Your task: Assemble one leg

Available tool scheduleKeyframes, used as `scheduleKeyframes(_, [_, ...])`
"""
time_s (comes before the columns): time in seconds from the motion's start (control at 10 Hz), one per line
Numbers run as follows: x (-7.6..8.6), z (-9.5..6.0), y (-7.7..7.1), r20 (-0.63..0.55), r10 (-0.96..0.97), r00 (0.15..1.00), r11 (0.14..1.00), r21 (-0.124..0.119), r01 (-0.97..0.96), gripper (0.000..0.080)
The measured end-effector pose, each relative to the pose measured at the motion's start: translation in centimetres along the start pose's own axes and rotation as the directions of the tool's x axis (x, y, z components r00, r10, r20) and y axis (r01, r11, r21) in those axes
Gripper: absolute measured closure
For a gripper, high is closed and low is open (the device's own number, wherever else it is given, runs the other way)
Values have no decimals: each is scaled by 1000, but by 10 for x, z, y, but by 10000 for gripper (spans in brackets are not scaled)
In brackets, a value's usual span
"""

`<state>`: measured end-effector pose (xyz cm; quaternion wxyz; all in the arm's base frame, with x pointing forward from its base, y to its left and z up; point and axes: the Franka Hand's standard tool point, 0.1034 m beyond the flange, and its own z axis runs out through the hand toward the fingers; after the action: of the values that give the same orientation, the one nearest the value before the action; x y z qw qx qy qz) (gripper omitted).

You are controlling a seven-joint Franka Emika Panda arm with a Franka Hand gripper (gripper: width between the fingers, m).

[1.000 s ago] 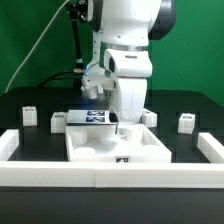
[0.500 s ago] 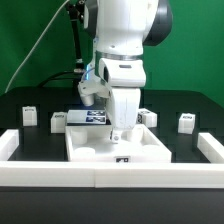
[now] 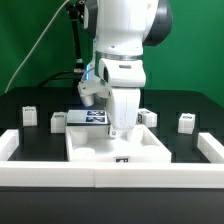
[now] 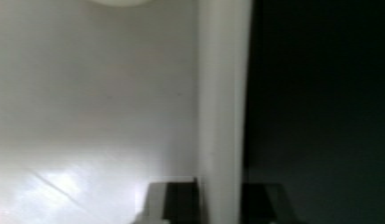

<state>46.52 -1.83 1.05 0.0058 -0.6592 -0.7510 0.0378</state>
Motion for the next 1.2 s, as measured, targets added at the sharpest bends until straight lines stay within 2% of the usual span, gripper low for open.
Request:
scheduleKeyframes(0.5, [2, -1, 2, -1, 17, 1000, 1000, -9, -17, 737])
scheduleKeyframes(0.7, [25, 0, 5, -15, 93, 996, 995, -19, -93, 737])
scheduleKeyframes(0.9, [55, -2, 15, -30, 126, 992, 992, -26, -127, 737])
scheduleKeyframes(1.2, [84, -4, 28, -48, 106, 993, 993, -41, -108, 737])
